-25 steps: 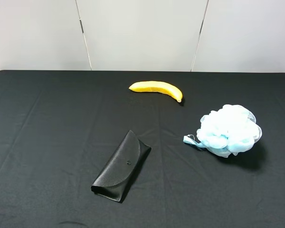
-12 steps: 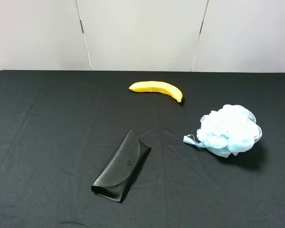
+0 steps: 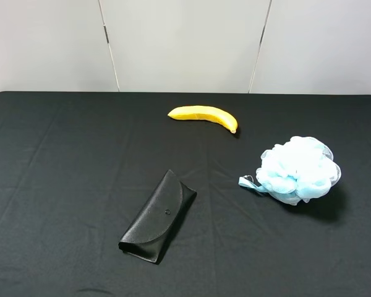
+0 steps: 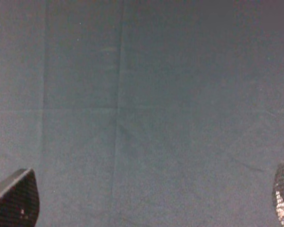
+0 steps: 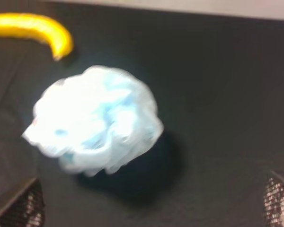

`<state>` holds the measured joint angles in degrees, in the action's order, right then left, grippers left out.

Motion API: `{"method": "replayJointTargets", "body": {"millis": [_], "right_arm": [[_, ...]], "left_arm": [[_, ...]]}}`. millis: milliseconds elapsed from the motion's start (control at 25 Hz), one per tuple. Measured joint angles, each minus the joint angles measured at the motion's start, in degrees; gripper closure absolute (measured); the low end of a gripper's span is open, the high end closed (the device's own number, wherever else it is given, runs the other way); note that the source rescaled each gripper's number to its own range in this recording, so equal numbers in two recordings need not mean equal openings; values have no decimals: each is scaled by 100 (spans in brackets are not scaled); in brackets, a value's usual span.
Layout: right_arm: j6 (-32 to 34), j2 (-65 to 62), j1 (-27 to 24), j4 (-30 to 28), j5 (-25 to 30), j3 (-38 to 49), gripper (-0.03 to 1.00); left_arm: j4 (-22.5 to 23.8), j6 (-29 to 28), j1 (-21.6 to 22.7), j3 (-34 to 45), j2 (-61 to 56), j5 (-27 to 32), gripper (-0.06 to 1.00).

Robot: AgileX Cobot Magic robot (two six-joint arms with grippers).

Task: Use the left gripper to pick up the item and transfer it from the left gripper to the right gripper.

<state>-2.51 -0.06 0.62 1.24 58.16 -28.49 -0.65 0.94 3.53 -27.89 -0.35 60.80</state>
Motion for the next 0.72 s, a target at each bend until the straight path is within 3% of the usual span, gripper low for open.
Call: {"method": "replayJointTargets", "body": {"millis": [200, 720], "right_arm": [[0, -23, -469, 0, 0, 0, -3], [4, -23, -469, 0, 0, 0, -3]], "left_arm": [[0, 0, 0, 0, 0, 0, -4], [0, 0, 0, 0, 0, 0, -4]]}}
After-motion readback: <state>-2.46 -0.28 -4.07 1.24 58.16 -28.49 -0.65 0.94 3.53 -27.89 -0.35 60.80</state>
